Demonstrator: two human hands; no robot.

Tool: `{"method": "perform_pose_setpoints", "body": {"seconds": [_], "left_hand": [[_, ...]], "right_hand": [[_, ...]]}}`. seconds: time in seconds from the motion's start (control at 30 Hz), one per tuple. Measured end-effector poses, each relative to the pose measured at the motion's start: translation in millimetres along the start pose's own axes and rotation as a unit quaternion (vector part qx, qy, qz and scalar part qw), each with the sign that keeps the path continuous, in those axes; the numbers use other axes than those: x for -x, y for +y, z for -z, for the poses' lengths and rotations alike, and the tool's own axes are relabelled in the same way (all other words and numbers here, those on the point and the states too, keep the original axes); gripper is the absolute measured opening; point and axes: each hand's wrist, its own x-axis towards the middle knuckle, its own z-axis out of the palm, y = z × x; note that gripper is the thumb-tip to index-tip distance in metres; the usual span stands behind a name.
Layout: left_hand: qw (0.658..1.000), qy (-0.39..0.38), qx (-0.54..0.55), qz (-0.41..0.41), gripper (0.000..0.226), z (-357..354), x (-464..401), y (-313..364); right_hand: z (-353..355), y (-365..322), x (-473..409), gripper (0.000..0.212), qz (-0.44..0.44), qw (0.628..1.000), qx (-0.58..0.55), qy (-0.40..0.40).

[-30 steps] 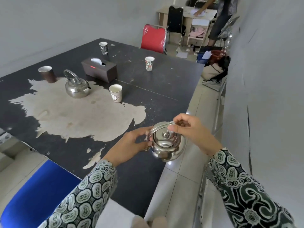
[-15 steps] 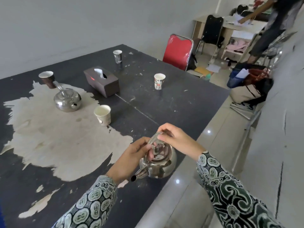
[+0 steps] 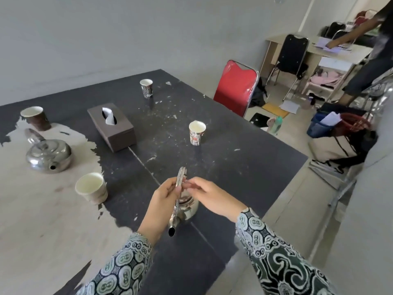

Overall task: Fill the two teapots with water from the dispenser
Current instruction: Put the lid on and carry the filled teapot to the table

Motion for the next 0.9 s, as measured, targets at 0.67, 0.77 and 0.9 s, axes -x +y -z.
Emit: {"method": "perform_pose_setpoints", "body": {"seconds": [0.67, 0.77, 0.9], "left_hand": [[0.980, 0.101, 0.075, 0.155, 0.041, 3, -262, 56], [0.979, 0.114, 0.032, 0.168, 0.043, 17, -299, 59], [0.977, 0.145, -0.080, 0.134, 0.043, 28, -345, 52]], "right_hand": [[53, 11, -286, 0.033, 0.062, 0.987, 0.032, 0.141], [64, 5, -326, 0.035, 0.057, 0.989, 0.020, 0.132], [78, -3, -379, 0.043, 0.078, 0.990, 0.030, 0.116]]}}
